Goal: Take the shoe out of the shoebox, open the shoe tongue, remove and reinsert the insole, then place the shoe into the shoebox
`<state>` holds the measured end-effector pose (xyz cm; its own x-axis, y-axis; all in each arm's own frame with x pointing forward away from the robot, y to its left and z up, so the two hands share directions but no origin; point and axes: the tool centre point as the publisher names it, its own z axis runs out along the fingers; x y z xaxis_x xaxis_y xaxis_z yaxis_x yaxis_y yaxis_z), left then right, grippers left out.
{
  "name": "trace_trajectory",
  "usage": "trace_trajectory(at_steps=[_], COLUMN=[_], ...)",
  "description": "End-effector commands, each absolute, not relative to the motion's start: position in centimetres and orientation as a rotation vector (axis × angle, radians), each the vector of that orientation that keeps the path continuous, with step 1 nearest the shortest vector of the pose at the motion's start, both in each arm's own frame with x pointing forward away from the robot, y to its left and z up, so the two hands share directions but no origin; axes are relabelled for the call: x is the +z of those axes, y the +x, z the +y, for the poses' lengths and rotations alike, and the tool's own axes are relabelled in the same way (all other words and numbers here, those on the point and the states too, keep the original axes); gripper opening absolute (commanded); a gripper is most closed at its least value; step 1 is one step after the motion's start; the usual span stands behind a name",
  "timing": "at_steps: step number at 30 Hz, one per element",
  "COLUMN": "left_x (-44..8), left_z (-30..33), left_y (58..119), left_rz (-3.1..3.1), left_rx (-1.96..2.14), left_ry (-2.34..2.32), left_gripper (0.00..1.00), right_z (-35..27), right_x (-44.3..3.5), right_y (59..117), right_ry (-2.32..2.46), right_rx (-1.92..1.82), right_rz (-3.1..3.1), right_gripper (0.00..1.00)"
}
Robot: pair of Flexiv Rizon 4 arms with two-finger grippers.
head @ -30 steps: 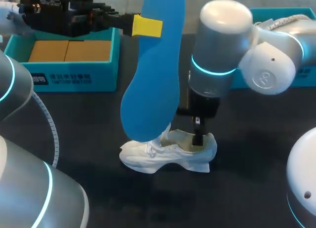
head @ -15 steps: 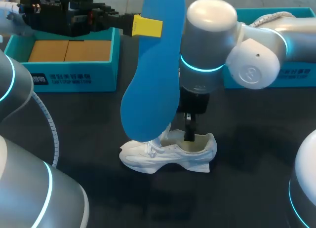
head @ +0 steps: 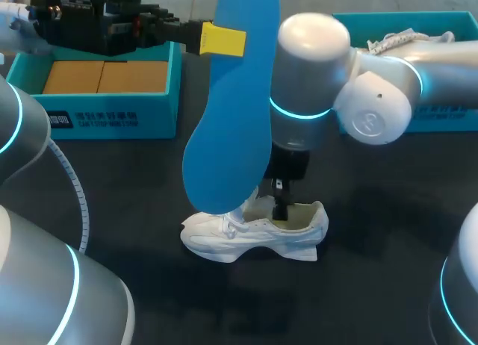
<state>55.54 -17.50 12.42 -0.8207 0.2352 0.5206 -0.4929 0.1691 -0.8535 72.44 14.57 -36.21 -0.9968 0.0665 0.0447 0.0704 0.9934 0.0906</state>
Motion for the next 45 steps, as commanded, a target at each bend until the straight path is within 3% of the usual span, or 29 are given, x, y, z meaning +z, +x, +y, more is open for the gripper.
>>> trace_trajectory(at_steps=[1, 6, 10, 15, 17, 20, 28, 29, 31, 32, 45], left_x=[12.4, 12.4, 12.4, 12.4, 12.4, 12.4, 12.4, 12.4, 12.4, 12.4, 12.4], left_z=[-17.6, -17.6, -17.6, -17.6, -17.6, -17.6, -17.6, -17.6, -17.6, -17.6, -17.6], left_y=[55.6, 55.6, 55.6, 55.6, 55.6, 55.6, 55.6, 55.6, 55.6, 55.6, 55.6], left_rz=[-1.899, -1.899, -1.899, -1.899, -1.899, -1.899, -1.899, -1.899, -1.899, -1.899, -1.899], left_rx=[1.704, 1.704, 1.704, 1.704, 1.704, 1.704, 1.704, 1.704, 1.704, 1.704, 1.704], left_ry=[0.242, 0.242, 0.242, 0.242, 0.242, 0.242, 0.242, 0.242, 0.242, 0.242, 0.242], left_gripper=[0.00, 0.00, 0.00, 0.00, 0.00, 0.00, 0.00, 0.00, 0.00, 0.00, 0.00], right_z=[14.8, 14.8, 14.7, 14.5, 14.5, 14.5, 14.5, 14.5, 14.5, 14.4, 14.1], right_x=[-37.4, -38.5, -39.1, -39.7, -39.8, -40.0, -40.6, -40.7, -40.9, -41.0, -38.4], right_y=[72.6, 72.7, 72.7, 72.7, 72.7, 72.6, 72.2, 72.1, 71.9, 71.9, 71.1], right_ry=[-0.113, -0.126, -0.140, -0.159, -0.164, -0.167, -0.166, -0.165, -0.160, -0.157, -0.246], right_rx=[-0.156, -0.166, -0.163, -0.165, -0.166, -0.167, -0.169, -0.169, -0.165, -0.162, -0.132], right_rz=[-3.089, -3.072, -3.065, -3.053, -3.051, -3.047, -3.031, -3.027, -3.017, -3.014, -2.986], right_gripper=[1.00, 0.87, 0.69, 0.66, 0.60, 0.40, 0.24, 0.20, 0.03, 0.00, 0.00])
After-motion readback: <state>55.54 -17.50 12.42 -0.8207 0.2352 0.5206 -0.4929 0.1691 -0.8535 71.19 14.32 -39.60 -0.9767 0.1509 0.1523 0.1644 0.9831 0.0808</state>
